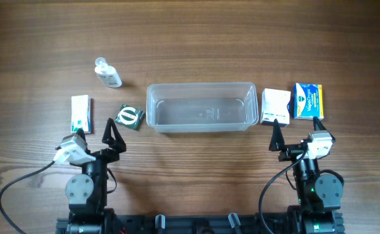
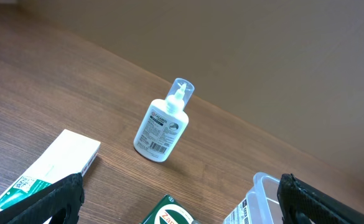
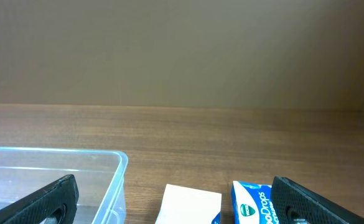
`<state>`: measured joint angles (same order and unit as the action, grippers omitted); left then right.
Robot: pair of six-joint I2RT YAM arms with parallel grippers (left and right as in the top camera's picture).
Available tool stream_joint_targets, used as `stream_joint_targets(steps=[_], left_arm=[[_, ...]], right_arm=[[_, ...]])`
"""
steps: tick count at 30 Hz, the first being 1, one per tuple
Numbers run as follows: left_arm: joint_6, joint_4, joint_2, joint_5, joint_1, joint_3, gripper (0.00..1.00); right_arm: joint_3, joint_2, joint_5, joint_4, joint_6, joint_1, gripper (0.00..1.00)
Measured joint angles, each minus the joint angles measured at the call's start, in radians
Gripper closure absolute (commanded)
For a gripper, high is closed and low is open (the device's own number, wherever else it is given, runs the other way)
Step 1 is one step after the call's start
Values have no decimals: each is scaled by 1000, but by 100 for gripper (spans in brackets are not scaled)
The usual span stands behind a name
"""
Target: Pack container
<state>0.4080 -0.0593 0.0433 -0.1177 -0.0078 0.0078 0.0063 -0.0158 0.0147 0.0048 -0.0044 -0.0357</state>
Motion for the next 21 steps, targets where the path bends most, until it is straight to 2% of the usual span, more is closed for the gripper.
stream_joint_targets(steps=[21], left_arm=[[0, 0, 0, 0, 0, 0, 0]], right_arm=[[0, -15, 0, 0, 0, 0, 0]])
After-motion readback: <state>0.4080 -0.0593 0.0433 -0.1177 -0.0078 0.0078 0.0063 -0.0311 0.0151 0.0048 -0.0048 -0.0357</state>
